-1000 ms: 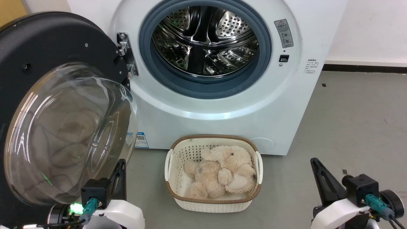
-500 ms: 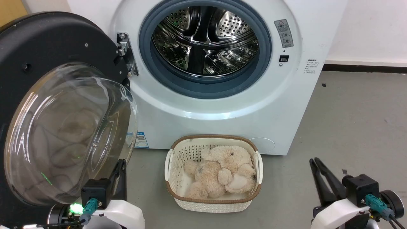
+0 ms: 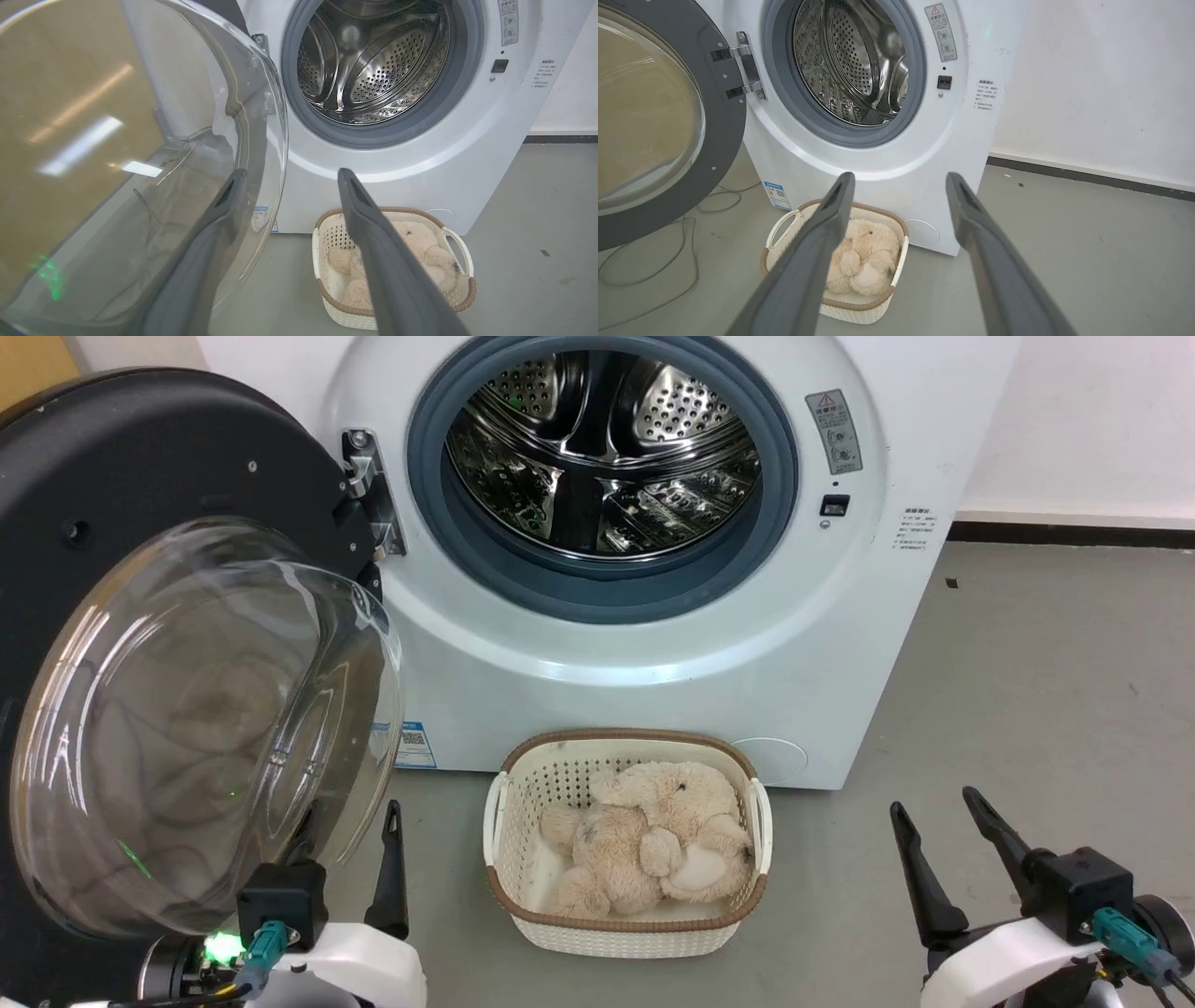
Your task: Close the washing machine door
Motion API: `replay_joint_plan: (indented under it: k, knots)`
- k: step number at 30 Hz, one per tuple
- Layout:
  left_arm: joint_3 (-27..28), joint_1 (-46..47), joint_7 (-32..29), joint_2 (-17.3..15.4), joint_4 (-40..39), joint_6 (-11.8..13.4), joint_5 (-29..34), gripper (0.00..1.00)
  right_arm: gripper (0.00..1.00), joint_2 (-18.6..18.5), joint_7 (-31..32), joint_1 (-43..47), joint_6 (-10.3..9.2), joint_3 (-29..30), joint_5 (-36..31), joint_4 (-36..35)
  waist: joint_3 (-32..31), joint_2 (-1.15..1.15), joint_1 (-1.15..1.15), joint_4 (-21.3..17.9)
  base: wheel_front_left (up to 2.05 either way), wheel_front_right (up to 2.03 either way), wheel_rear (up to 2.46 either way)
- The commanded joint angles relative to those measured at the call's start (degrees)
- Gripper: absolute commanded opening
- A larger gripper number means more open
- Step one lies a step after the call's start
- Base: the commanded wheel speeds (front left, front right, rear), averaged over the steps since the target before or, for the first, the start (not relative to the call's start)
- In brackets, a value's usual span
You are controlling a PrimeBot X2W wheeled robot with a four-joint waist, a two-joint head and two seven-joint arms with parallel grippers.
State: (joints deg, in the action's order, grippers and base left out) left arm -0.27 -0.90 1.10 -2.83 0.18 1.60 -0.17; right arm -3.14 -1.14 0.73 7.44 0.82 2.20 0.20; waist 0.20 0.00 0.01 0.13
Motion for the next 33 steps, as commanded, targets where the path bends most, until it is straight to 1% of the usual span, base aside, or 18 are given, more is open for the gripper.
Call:
replay_joint_plan:
  k: [1,2,10,17,26,33]
  knots:
    - [-0.14,0.16,0.56,-0.08,-0.4,0.52,0.13,0.38,1.0,0.03,-0.54,-0.18,0.0,0.26,1.03,-0.36,0.04,0.0,-0.01,0.06,0.0,0.0,0.0]
    - [-0.2,0.21,0.68,-0.12,-0.5,0.67,0.17,0.0,1.0,0.03,-0.66,-0.2,0.01,0.3,1.23,-0.44,0.06,0.0,-0.01,0.12,0.0,0.0,0.0]
    - [-0.77,1.02,1.64,-0.58,-1.78,1.73,0.15,0.0,1.0,0.05,-1.62,-0.32,0.01,0.86,2.59,-1.01,0.27,0.0,-0.01,1.19,0.0,0.0,0.0]
    - [-0.89,2.75,2.47,-1.21,-4.38,1.96,-0.17,0.0,1.0,0.06,-2.46,-0.2,0.01,1.46,3.57,-1.32,0.4,0.0,-0.01,3.12,0.0,0.0,0.0]
    - [-0.02,5.77,3.55,-1.97,-7.82,1.54,-1.2,0.0,1.0,0.08,-3.53,-0.04,0.01,2.01,4.87,-1.75,0.38,0.0,-0.01,6.46,0.0,0.0,0.0]
    - [2.57,8.59,4.39,-1.85,-10.4,0.25,-3.18,0.0,1.0,0.1,-4.37,0.04,0.02,2.57,5.86,-1.97,0.49,0.0,-0.01,9.55,0.0,0.0,0.0]
